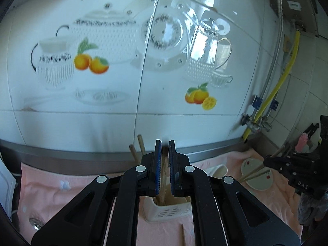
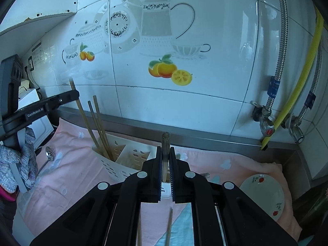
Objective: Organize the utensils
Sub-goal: 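Lower both chopsticks into the white holder and open both tools, then move the left tool back to the chopsticks while the right tool returns too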
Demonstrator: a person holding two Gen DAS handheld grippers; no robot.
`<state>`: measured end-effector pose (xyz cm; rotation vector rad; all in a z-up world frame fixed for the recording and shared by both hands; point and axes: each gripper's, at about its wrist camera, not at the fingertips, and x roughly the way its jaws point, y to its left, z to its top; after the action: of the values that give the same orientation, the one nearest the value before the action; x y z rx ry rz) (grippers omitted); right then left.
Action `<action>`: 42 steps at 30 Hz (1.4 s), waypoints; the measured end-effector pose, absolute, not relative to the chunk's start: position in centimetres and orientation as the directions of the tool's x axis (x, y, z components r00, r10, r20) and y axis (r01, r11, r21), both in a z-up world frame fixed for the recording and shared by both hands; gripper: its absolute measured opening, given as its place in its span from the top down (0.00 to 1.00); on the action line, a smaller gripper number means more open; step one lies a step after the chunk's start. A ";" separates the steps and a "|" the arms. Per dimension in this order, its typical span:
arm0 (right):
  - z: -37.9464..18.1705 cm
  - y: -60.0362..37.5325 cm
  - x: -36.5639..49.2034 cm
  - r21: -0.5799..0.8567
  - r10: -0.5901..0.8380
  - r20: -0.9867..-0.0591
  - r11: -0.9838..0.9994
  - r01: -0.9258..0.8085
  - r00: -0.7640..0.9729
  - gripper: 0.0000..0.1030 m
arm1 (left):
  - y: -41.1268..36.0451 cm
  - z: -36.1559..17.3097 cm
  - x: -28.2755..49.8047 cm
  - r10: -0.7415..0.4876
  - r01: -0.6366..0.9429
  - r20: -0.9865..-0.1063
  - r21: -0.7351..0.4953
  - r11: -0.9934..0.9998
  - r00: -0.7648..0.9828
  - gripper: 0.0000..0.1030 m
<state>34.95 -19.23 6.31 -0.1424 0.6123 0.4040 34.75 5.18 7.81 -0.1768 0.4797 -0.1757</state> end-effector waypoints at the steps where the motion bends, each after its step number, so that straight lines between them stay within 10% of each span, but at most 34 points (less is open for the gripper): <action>1: 6.3 -19.2 35.0 -0.009 0.327 -0.584 0.913 -0.408 0.743 0.94 | 5.2 7.7 34.8 -0.206 0.122 -0.443 -0.209 0.970 0.872 0.92; 6: 6.6 -19.3 34.6 0.000 0.332 -0.574 0.914 -0.405 0.749 0.93 | 5.4 7.9 34.2 -0.195 0.111 -0.441 -0.208 0.972 0.876 0.65; 21: 8.7 -22.1 27.9 0.000 0.343 -0.479 0.920 -0.391 0.808 0.66 | 6.5 8.9 26.8 -0.155 0.089 -0.393 -0.181 0.979 0.906 0.46; 42: -1.1 -24.6 18.7 0.019 0.339 -0.544 0.920 -0.392 0.768 0.57 | 5.2 0.4 16.0 -0.110 0.054 -0.475 -0.131 0.990 0.873 0.26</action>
<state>18.71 -24.56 -1.09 -0.0982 0.5714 0.3974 16.02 5.20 0.39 -0.1149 0.5023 -0.0861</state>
